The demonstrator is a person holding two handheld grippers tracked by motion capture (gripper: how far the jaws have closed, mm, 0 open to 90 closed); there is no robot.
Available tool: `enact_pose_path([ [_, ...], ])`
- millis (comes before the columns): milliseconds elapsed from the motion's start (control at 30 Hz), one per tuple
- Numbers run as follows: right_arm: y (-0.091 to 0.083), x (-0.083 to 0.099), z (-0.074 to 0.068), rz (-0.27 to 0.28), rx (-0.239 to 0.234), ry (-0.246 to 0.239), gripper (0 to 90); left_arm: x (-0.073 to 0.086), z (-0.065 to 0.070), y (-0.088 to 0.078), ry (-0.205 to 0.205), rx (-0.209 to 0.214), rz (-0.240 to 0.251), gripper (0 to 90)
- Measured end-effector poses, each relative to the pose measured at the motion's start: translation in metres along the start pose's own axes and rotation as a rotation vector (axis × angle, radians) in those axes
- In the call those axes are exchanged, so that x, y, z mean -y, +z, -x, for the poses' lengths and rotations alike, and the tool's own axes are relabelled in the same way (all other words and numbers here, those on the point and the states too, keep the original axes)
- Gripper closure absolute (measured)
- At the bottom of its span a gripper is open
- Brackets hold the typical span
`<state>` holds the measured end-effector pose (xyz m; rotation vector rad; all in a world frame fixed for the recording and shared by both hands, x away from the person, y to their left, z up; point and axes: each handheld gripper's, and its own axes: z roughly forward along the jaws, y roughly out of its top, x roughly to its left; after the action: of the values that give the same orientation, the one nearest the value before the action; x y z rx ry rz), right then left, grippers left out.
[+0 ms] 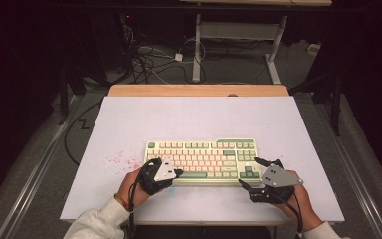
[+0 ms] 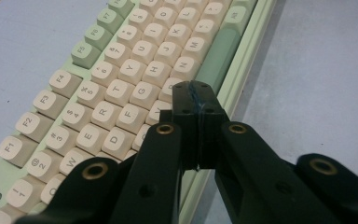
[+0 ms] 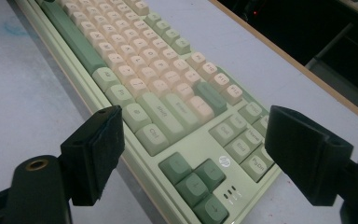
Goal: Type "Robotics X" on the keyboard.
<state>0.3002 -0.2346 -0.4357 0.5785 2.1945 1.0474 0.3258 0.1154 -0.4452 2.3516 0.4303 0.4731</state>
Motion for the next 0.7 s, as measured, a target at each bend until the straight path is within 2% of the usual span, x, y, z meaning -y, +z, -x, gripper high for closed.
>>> enact_pose_path([
  [267,0.0003,0.0001,-0.0001,-0.002,-0.002,-0.007,20.5,0.0036,-0.0002,0.0063,0.001,-0.001,-0.031,87.4],
  [533,0.0004,0.0,-0.0002,-0.002,-0.001,-0.01,20.6,0.0035,-0.0014,0.0055,-0.001,-0.009,-0.028,87.4],
  [700,0.0009,0.0002,-0.0003,-0.004,-0.003,-0.009,20.7,0.0022,-0.0035,0.0018,-0.011,-0.023,-0.004,87.3],
])
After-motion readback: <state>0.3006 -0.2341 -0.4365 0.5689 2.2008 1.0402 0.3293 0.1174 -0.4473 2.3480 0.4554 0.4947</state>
